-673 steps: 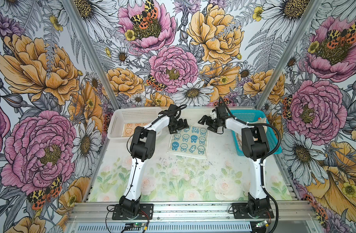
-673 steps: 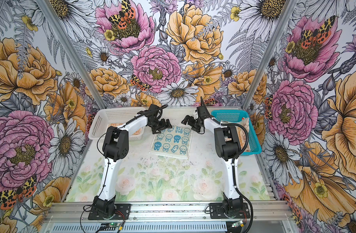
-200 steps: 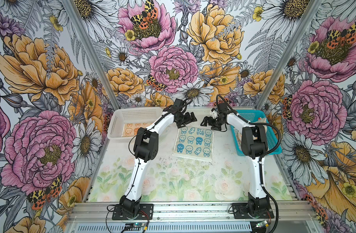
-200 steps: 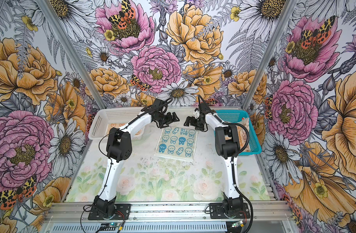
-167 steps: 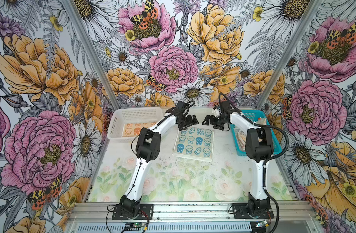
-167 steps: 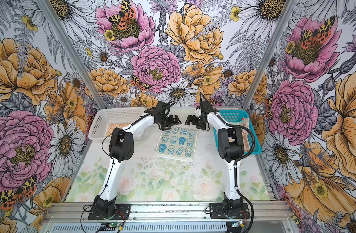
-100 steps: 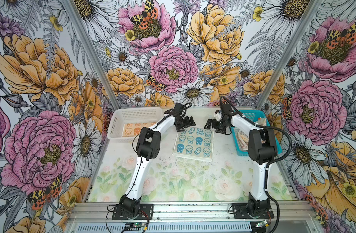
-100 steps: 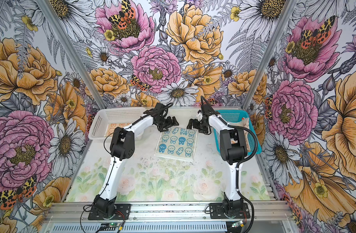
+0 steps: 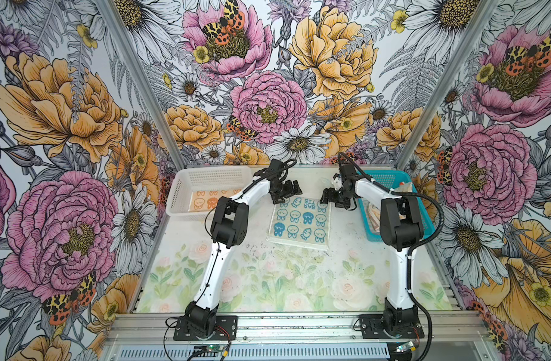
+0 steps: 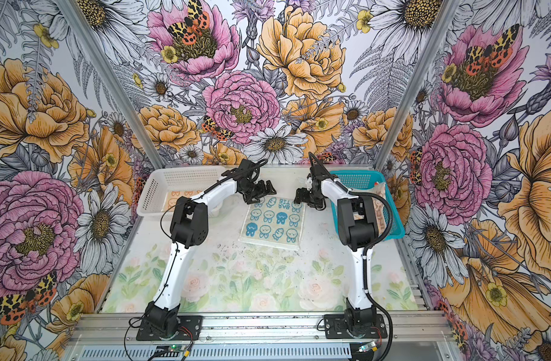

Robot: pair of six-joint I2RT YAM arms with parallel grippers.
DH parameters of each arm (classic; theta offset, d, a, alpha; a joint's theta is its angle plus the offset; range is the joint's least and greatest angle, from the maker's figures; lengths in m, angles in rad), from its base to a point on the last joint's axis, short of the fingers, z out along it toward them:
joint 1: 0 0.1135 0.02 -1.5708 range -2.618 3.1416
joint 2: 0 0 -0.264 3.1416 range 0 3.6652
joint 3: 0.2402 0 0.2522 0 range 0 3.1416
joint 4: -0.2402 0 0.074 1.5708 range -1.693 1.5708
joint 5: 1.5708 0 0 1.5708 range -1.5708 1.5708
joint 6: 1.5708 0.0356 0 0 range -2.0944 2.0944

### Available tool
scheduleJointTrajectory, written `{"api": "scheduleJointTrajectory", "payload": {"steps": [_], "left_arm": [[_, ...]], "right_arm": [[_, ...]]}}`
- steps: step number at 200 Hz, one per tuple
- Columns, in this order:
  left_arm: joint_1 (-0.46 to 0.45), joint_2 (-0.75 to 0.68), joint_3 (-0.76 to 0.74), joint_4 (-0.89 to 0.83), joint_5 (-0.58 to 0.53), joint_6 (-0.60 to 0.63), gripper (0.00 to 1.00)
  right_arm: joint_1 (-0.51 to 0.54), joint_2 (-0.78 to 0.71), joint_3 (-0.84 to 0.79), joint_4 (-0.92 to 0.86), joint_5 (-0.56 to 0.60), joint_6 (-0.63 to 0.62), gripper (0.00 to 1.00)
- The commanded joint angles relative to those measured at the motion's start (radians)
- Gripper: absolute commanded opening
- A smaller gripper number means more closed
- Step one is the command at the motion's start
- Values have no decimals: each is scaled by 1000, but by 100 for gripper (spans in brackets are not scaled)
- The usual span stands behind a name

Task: Fold and stack the towels

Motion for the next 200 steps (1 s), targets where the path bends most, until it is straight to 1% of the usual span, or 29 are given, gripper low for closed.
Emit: {"api": "scheduleJointTrajectory", "payload": {"steps": [1,14,32,53,77,116,136,168,190,200], "left_arm": [[4,19,-10,-2,-29,21,99],[5,19,-11,-1,-28,22,99],[6,16,-18,-1,-29,23,99],[5,14,-24,-1,-31,24,99],[4,11,-27,-1,-31,26,99],[6,4,-36,-2,-36,28,99],[7,-1,-39,-1,-37,30,99],[7,-7,-42,0,-37,31,99],[13,-25,-41,-1,-33,32,99],[18,-40,-39,-2,-31,34,99]], "right_arm": [[-6,45,31,3,48,-24,78],[-7,60,38,0,43,-25,72],[-7,68,37,1,32,-23,65],[-7,83,41,3,24,-24,54],[-7,95,51,1,18,-17,49],[-3,105,48,1,2,-7,31],[1,105,39,1,4,-8,26],[2,117,46,2,4,-5,9],[-2,125,75,-1,14,9,0],[-4,132,100,-4,17,10,0]]}}
